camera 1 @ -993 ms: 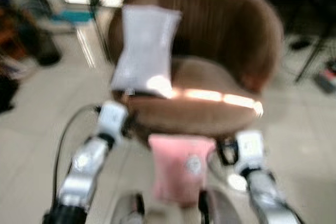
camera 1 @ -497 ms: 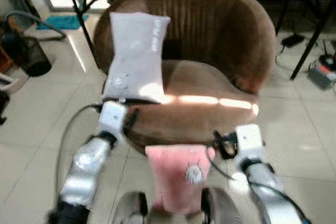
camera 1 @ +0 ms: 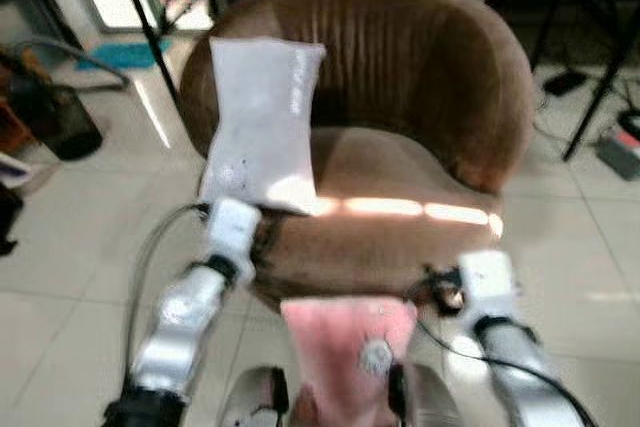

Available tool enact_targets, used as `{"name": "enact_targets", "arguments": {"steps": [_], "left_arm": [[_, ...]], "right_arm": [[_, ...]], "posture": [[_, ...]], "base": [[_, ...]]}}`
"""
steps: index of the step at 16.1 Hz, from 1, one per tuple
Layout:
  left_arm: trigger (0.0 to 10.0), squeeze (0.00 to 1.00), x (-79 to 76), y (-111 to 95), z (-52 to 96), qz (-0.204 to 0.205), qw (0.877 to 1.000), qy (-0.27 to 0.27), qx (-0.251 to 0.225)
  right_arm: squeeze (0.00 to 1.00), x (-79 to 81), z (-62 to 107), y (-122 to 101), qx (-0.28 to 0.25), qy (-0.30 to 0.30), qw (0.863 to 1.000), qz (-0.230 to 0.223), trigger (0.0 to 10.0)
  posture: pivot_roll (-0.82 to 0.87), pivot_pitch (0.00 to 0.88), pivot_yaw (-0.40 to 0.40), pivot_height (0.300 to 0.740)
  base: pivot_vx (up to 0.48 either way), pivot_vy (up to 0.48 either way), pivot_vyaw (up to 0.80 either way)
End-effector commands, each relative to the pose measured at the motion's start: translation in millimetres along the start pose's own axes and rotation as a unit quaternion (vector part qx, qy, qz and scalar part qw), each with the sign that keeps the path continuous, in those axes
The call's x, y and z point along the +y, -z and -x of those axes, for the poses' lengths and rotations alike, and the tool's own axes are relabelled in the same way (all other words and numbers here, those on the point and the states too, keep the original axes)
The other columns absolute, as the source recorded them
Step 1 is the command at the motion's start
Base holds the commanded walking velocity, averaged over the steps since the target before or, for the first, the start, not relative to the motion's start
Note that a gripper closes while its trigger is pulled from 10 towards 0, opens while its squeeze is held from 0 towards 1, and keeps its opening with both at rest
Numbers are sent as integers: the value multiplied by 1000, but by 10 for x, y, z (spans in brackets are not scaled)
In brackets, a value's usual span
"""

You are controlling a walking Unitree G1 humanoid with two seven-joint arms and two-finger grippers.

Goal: Move the pillow to the sofa from floor

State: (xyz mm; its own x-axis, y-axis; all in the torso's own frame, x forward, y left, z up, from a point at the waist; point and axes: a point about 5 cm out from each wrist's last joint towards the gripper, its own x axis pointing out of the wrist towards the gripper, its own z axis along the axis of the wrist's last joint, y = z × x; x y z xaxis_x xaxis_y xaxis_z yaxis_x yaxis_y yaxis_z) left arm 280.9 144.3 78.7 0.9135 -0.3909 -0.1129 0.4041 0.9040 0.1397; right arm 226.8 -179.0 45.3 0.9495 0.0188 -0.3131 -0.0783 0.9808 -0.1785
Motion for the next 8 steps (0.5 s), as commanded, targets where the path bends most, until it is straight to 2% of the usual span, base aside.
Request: {"name": "enact_targets", "arguments": {"steps": [1, 5, 8], "left_arm": [[10000, 0, 131, 4, 51, -12, 1000, -19, 6], [10000, 0, 135, 10, 47, -18, 1000, -20, 8], [10000, 0, 135, 16, 43, -18, 1000, -17, 11]], "right_arm": [[0, 111, -16, -52, -13, -18, 1000, -8, 10000], [0, 128, -16, -65, -13, -20, 1000, -9, 10000], [0, 135, -20, -81, -12, -19, 1000, -10, 10000]], "posture": [[-65, 5, 67, 623], [-64, 15, 67, 623], [-66, 21, 69, 593]], "base": [[0, 0, 0], [0, 0, 0], [0, 0, 0]]}}
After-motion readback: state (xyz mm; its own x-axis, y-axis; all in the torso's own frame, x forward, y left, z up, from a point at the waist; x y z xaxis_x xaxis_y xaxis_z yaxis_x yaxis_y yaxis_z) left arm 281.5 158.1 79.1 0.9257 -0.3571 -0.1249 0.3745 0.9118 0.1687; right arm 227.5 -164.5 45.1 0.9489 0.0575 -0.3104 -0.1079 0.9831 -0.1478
